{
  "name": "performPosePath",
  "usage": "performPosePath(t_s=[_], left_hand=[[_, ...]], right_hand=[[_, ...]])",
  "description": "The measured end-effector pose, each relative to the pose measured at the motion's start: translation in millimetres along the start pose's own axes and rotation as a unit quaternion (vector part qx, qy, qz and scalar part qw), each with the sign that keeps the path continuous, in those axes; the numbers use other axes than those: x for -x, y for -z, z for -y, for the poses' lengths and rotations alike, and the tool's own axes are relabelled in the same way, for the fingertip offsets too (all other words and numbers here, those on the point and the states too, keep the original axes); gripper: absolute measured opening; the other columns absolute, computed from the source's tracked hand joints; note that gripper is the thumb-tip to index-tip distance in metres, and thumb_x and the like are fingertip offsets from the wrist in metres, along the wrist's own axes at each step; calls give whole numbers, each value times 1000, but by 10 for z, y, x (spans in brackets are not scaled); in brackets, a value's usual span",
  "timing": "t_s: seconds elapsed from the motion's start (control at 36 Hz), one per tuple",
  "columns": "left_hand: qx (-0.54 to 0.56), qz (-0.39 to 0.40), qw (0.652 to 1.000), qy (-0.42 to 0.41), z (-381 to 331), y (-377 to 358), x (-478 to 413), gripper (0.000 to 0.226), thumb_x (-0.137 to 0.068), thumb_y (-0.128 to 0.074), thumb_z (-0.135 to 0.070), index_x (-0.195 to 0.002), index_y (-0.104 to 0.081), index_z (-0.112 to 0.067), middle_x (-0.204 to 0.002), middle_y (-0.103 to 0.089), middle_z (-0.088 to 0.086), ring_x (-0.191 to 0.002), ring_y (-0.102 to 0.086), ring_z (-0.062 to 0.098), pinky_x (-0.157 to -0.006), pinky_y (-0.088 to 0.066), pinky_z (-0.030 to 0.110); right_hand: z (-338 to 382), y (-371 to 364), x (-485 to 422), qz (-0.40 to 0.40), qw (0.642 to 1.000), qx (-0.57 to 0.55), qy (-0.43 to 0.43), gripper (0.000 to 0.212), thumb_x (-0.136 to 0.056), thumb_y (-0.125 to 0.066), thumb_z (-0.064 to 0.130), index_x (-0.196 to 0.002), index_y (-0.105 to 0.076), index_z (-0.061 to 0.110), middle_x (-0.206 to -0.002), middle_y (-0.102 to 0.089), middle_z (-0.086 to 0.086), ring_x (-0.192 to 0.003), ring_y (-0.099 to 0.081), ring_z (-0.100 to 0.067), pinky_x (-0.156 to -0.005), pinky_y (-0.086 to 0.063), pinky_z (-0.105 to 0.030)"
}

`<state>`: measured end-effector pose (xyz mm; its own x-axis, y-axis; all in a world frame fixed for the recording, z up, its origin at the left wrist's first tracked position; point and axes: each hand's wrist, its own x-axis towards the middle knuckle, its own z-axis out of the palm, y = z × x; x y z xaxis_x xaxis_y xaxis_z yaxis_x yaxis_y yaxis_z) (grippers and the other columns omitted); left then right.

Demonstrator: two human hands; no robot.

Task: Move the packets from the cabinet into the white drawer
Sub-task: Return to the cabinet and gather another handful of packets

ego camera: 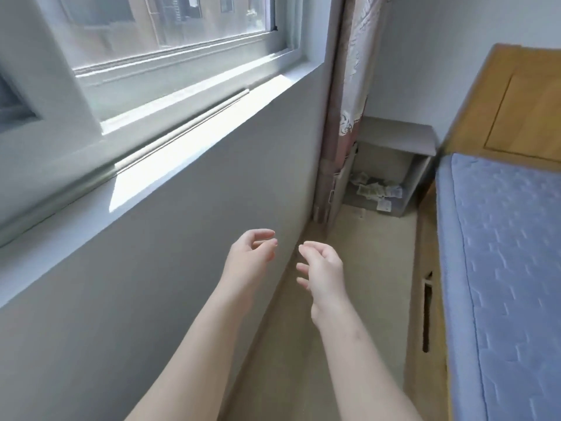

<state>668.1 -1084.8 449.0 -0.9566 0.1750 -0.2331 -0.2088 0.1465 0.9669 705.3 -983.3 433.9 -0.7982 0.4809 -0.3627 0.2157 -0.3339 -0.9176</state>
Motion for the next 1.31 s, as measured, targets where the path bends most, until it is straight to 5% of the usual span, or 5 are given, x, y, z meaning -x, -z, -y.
performPosePath(t_s=[0.25,0.86,1.03,1.19,1.31], left_hand=[[-17,99,995,23,-203,-918,-1277,15,-94,-53,-17,-106,-60,-23,-90,-60,-6,-83,-58,8,-77,-47,23],[-15,115,992,51,-1098,-3616,-4522,11,-93,-55,-17,-100,-60,-24,-93,-62,-5,-83,-61,8,-77,-45,27],[-23,129,990,42,-1214,-4226,-5650,9,-93,-56,-17,-96,-60,-25,-91,-63,-6,-81,-61,7,-75,-46,26],[-59,171,982,48,-1426,-4886,-6658,11,-93,-55,-18,-90,-59,-27,-96,-64,-3,-96,-61,18,-88,-47,31],[-78,190,977,64,-1471,-5277,-7162,8,-94,-55,-16,-95,-59,-23,-90,-62,-6,-92,-59,18,-80,-46,27]], right_hand=[[273,500,-1184,-139,989,-34,-37,6,-92,-52,17,-96,-55,21,-89,-54,8,-83,-53,-14,-69,-44,-24],[1936,1623,-4937,-154,987,-39,-37,7,-93,-52,14,-95,-56,19,-85,-53,5,-82,-55,-18,-66,-43,-24],[2283,1701,-6049,-177,983,-34,-46,7,-93,-51,12,-97,-55,17,-99,-59,0,-111,-53,-26,-97,-45,-42],[2646,1862,-7129,-203,977,-32,-53,8,-94,-51,13,-97,-56,19,-87,-56,7,-90,-55,-16,-83,-46,-32],[2723,2051,-7668,-222,970,-52,-79,7,-92,-52,14,-96,-56,17,-88,-55,7,-88,-54,-15,-75,-45,-29]])
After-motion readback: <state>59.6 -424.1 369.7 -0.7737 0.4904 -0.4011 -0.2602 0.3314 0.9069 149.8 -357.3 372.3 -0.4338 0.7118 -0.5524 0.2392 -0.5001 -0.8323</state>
